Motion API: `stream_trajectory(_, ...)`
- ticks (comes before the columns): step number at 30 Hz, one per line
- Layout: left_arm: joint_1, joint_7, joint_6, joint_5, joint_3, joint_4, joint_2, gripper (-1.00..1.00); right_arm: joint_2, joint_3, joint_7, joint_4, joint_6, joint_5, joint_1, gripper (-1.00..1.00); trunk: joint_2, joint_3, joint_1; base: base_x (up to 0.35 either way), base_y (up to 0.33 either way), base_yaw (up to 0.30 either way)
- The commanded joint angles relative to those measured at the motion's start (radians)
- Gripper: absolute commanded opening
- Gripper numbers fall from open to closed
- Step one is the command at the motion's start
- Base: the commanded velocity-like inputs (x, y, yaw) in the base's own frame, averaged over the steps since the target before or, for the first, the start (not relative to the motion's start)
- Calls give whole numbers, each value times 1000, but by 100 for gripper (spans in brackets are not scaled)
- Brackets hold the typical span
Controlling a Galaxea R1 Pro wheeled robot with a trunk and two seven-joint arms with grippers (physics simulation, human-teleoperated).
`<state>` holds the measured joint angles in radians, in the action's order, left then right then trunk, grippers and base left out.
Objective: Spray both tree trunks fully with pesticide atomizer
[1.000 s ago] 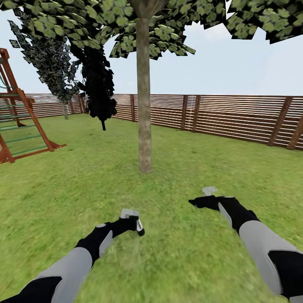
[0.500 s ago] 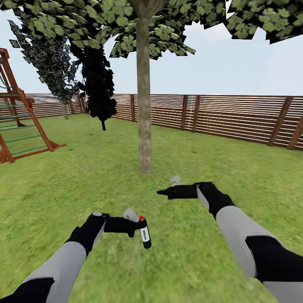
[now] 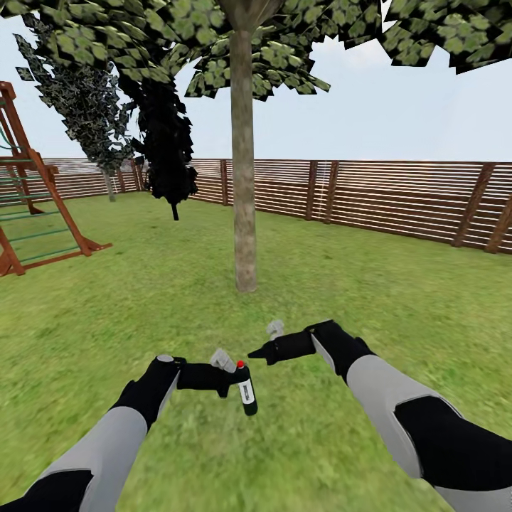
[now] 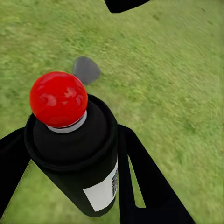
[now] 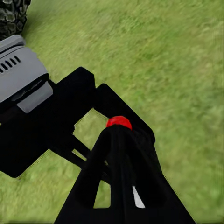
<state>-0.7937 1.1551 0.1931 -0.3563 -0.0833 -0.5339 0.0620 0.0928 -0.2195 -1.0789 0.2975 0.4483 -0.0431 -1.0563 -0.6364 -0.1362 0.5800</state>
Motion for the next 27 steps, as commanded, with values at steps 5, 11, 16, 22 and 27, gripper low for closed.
stream_trajectory(5,-1,8,12,-7,-7,-10,15,-100,10,2,-3,-8,6,-4,-1,-100,-2,-2,0,0,0,0)
stream_trajectory(11,-1,8,12,-7,-9,-10,18,-100,11,2,-1,-9,6,-4,-1,-100,-2,-2,0,0,0,0)
stream_trajectory(16,-1,6,14,-7,-8,-11,21,-100,11,2,0,-9,6,-4,-1,-100,-2,-2,0,0,0,0)
stream_trajectory(22,-1,6,14,-7,-8,-11,22,-100,15,2,0,-9,6,-4,0,-100,-2,-2,0,0,0,0)
stream_trajectory(27,-1,6,13,-7,-9,-10,21,-100,9,5,54,-4,8,-5,0,-100,-2,-2,0,0,0,0)
